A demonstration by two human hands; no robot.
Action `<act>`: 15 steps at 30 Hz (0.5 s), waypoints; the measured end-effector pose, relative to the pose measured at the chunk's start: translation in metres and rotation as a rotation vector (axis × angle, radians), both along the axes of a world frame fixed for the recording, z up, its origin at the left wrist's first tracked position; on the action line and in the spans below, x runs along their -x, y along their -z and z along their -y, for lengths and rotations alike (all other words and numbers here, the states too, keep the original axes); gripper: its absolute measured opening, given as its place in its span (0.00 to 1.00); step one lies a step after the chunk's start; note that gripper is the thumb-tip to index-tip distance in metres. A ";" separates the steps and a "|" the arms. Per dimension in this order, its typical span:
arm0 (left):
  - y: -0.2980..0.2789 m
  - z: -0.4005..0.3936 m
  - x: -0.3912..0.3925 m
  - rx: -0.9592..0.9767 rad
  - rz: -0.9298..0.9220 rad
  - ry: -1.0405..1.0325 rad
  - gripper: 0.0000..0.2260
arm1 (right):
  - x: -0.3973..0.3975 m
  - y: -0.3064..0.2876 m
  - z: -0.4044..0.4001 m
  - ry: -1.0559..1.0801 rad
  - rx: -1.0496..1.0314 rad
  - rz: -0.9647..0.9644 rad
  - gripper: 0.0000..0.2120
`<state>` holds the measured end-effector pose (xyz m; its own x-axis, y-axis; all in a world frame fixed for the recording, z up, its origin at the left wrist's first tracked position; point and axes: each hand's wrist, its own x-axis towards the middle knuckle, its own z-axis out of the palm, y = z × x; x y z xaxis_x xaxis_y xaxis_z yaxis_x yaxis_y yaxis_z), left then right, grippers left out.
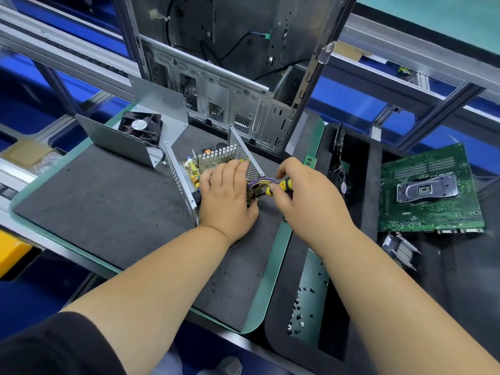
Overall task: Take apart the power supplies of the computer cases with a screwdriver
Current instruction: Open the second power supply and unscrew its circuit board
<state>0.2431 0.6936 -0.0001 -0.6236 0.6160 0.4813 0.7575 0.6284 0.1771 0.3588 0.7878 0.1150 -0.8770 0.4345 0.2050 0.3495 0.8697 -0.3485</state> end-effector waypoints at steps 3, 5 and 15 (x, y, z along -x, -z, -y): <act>0.000 0.001 0.001 -0.005 0.002 0.005 0.37 | -0.002 0.000 0.000 -0.002 0.031 -0.009 0.06; 0.000 0.001 0.001 -0.001 0.010 0.008 0.38 | -0.004 0.000 0.000 -0.009 0.041 -0.017 0.05; 0.000 0.008 -0.004 -0.045 0.091 0.075 0.41 | -0.021 -0.008 0.000 0.035 0.147 -0.116 0.05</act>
